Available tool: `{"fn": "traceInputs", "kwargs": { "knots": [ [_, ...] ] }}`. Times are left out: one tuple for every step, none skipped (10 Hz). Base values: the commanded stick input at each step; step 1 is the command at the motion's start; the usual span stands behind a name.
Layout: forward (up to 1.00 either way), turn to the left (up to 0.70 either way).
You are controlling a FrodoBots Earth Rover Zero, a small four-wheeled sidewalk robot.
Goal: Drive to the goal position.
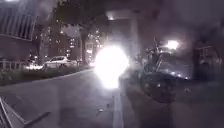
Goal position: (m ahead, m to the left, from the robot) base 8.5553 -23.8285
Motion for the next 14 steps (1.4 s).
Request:
{"fn": "traceInputs", "kwargs": {
  "knots": [
    [0.45,0.00],
    [0.33,0.00],
    [0.06,0.00],
    [0.00,0.00],
    [0.00,0.00],
    [0.00,0.00],
    [0.00,0.00],
    [0.00,0.00],
    [0.00,0.00],
    [0.00,0.00],
    [0.00,0.00],
    [0.00,0.00],
    [0.23,0.00],
    [0.45,0.00]
  ]
}}
